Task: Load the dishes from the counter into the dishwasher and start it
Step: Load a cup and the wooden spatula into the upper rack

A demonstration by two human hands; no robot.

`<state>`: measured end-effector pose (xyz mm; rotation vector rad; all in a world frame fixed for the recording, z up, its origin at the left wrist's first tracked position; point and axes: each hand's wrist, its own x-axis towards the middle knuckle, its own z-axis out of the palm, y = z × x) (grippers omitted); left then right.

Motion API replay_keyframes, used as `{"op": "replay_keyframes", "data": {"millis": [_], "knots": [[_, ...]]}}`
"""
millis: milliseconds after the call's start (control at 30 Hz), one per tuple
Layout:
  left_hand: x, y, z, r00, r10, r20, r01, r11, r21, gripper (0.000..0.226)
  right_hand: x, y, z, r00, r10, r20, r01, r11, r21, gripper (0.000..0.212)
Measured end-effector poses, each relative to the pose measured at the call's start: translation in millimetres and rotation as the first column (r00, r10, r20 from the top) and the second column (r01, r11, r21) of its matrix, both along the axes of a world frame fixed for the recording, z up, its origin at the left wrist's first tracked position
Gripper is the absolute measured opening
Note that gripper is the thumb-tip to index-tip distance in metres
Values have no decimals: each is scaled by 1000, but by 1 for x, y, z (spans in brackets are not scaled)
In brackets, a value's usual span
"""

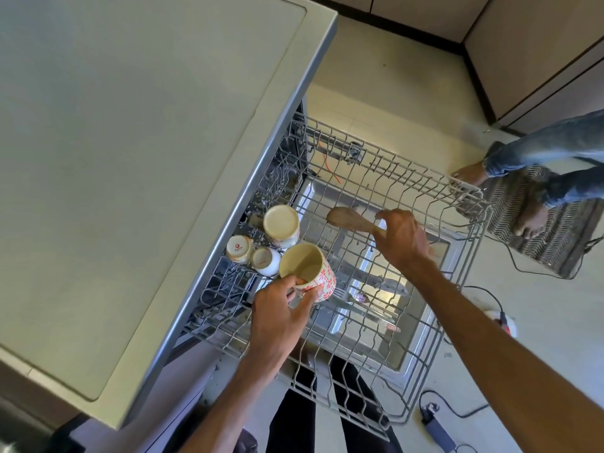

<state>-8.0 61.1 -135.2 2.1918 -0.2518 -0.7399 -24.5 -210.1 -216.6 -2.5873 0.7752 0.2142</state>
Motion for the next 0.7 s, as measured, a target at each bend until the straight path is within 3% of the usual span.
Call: {"op": "replay_keyframes", "data": {"millis": [67,100,133,200,267,300,333,400,467,533,600,667,700], "knots": [[4,-3,1,996,65,-66,-69,996,-48,39,-5,19,20,989,-99,109,67,961,267,21],[6,-4,1,988,106,-110,-114,990,-77,39,-8,31,31,982,-183,42,143,877,459,22],[9,-7,3,978,139,-152,-156,982,-104,37,-10,43,39,964,-250,-95,252,726,640,26],[14,-13,8,967,161,-198,-197,965,-175,31,-16,61,48,892,-250,-376,443,320,837,46],[20,-19,13,972,128,-196,-173,956,-237,24,-23,70,47,845,-222,-487,470,-128,874,61],[23,-21,13,973,100,-208,-153,954,-257,22,-25,72,48,825,-245,-509,431,-308,848,61],[27,-22,11,970,68,-232,-131,954,-268,22,-26,72,49,805,-281,-522,384,-424,820,59],[33,-24,4,958,-10,-286,-67,964,-258,28,-26,70,47,767,-362,-530,315,-508,802,55],[38,-24,-8,967,-90,-239,54,987,-153,34,-25,64,44,749,-428,-506,317,-439,841,54],[42,-21,-15,977,-109,-182,106,994,-28,36,-22,57,40,758,-491,-429,382,-199,902,57],[44,-16,-17,991,-22,-130,30,998,57,42,-19,53,38,824,-498,-269,412,203,888,68],[46,-8,-17,996,63,-64,-57,994,98,42,-16,52,34,925,-377,-54,306,652,694,77],[46,-3,-18,996,85,-41,-81,991,108,39,-15,54,30,964,-264,23,207,804,557,81]]}}
